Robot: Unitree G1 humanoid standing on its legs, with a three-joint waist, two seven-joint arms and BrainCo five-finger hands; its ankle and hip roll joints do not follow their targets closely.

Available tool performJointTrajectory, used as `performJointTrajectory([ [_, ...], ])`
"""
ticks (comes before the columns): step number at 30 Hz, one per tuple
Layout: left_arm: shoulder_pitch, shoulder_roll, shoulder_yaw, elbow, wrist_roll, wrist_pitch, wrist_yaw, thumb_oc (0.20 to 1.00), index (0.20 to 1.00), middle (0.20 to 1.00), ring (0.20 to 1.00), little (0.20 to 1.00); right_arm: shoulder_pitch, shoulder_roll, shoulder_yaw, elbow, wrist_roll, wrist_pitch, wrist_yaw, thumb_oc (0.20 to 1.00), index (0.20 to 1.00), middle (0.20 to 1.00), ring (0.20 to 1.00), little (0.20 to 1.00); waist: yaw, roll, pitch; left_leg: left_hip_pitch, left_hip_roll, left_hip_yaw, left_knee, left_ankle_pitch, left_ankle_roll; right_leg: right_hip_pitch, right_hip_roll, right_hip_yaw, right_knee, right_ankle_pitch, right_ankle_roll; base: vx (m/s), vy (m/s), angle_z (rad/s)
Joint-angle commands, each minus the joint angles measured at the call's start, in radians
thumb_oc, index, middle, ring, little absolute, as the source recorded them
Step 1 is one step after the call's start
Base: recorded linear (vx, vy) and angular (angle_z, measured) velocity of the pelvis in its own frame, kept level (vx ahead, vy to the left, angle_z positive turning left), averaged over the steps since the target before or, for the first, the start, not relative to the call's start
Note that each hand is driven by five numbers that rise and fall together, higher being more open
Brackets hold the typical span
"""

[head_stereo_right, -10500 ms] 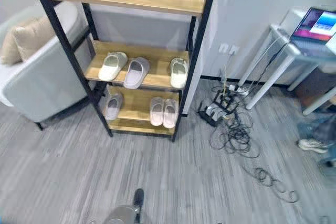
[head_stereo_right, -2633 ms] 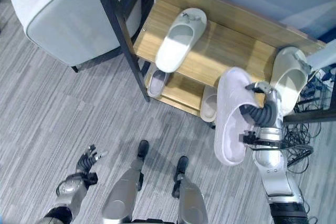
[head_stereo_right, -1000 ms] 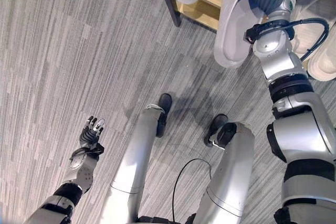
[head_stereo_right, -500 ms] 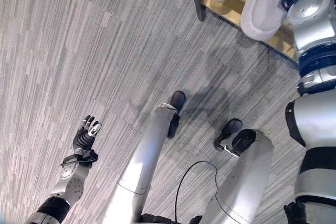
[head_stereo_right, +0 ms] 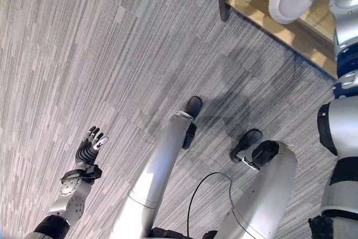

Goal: Arrange the slippers neatly on the shoe rack.

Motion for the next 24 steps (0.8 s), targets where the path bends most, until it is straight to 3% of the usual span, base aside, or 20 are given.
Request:
performJointTrajectory([
  [1, 0.062, 0.039, 0.045, 0.054, 0.064, -0.025, 0.007, 1.0, 1.0, 1.0, 1.0, 1.0, -0.025, -0.03, 0.002, -0.047, 0.062, -0.056, -0.042, 1.0, 1.0, 1.0, 1.0, 1.0, -0.012, 0.011, 0.035, 0.039, 0.062, -0.048, -0.022, -0.106, -0.039, 0.065, 0.046, 0.07, -0.085, 0.072, 0.034, 0.0, 0.0, 0.0],
  [6, 0.068, 0.036, 0.029, 0.105, 0.086, -0.02, 0.015, 1.0, 1.0, 1.0, 1.0, 1.0, -0.007, -0.015, -0.023, -0.053, 0.078, -0.057, -0.055, 1.0, 1.0, 1.0, 1.0, 1.0, -0.013, 0.012, 0.036, 0.039, 0.067, -0.05, -0.024, -0.099, -0.043, 0.061, 0.053, 0.075, -0.08, 0.074, 0.035, 0.0, 0.0, 0.0],
  [14, 0.069, 0.038, 0.013, 0.157, 0.098, -0.006, 0.016, 1.0, 1.0, 1.0, 1.0, 1.0, -0.057, -0.002, 0.059, 0.024, 0.009, 0.004, -0.035, 1.0, 1.0, 1.0, 1.0, 1.0, -0.019, 0.014, 0.036, 0.039, 0.064, -0.06, -0.072, -0.075, -0.048, 0.051, 0.046, 0.075, -0.112, 0.088, 0.041, -0.01, 0.008, 0.01],
  [16, 0.062, 0.037, 0.015, 0.181, 0.096, -0.007, 0.018, 1.0, 1.0, 1.0, 1.0, 1.0, -0.048, 0.01, 0.018, -0.002, 0.086, -0.025, -0.03, 1.0, 1.0, 1.0, 1.0, 1.0, -0.027, 0.006, 0.036, 0.039, 0.073, -0.06, -0.069, -0.075, -0.051, 0.058, 0.053, 0.07, -0.113, 0.092, 0.042, -0.01, 0.015, 0.02],
  [24, 0.08, 0.033, 0.04, 0.166, 0.117, -0.025, 0.031, 1.0, 1.0, 1.0, 1.0, 1.0, 0.069, -0.06, -0.071, -0.182, 0.065, -0.082, -0.076, 1.0, 1.0, 1.0, 1.0, 1.0, -0.037, -0.002, 0.036, 0.039, 0.075, -0.062, -0.063, -0.07, -0.058, 0.058, 0.063, 0.065, -0.103, 0.089, 0.04, 0.0, 0.0, 0.0],
])
